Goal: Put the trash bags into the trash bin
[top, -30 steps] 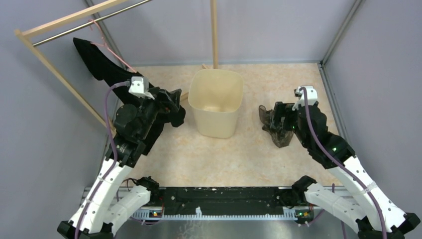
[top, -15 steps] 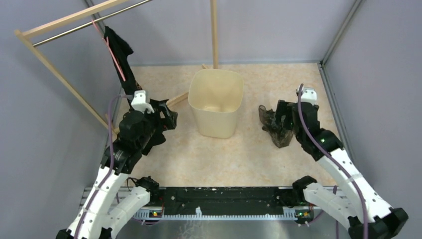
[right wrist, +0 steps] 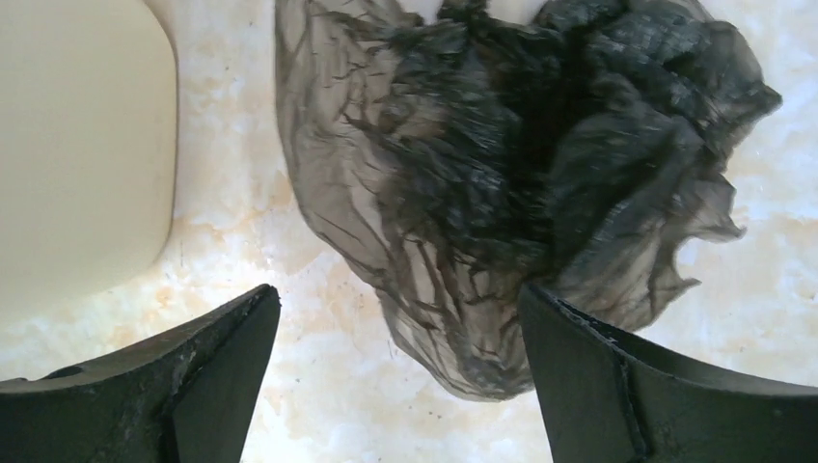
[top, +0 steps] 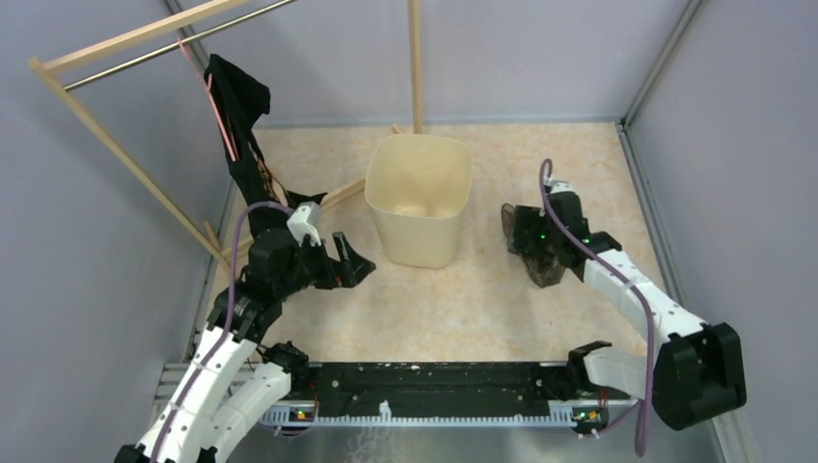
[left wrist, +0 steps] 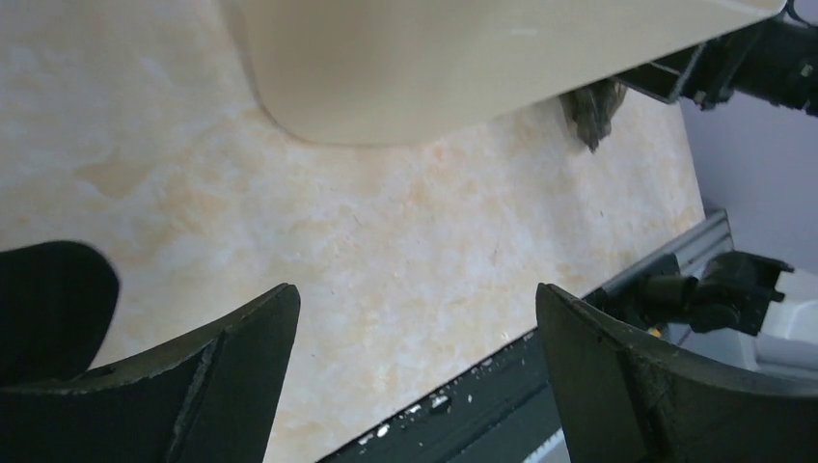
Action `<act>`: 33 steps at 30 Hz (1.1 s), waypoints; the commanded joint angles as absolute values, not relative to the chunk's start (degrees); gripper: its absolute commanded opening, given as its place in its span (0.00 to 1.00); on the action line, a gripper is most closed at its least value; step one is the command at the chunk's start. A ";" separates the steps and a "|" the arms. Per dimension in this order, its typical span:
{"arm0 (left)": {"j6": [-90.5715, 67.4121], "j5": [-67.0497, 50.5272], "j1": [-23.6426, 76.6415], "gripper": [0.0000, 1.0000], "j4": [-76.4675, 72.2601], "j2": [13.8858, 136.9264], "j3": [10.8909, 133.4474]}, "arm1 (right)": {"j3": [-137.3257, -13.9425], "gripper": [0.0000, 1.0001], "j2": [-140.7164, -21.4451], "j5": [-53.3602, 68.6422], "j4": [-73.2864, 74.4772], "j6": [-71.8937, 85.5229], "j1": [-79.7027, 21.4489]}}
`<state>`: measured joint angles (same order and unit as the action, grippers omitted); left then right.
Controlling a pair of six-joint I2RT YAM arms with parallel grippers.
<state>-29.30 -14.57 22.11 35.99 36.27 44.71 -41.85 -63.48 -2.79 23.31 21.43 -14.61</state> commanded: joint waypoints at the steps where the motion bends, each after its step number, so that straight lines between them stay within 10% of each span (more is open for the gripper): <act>1: -33.80 -26.11 22.13 0.98 29.56 36.74 41.37 | -47.37 0.92 -69.02 -17.18 23.58 19.45 -23.20; 11: -40.86 -31.59 23.64 0.98 25.15 34.39 34.12 | -52.48 0.76 -87.57 -44.10 27.83 20.58 -32.49; 12: -41.58 -31.58 23.79 0.98 24.61 33.75 33.24 | -52.66 0.65 -88.51 -44.17 27.71 20.40 -32.58; 14: -42.81 -31.98 24.24 0.98 23.79 33.49 32.43 | -52.59 0.12 -88.52 -43.94 27.48 20.53 -32.64; 16: -43.20 -32.21 25.05 0.98 23.31 33.77 32.44 | -51.78 0.00 -85.69 -43.84 27.96 21.51 -33.67; 33: -51.36 -25.27 43.20 0.98 5.28 35.73 27.68 | -26.06 0.00 -39.08 43.59 3.01 40.17 -36.12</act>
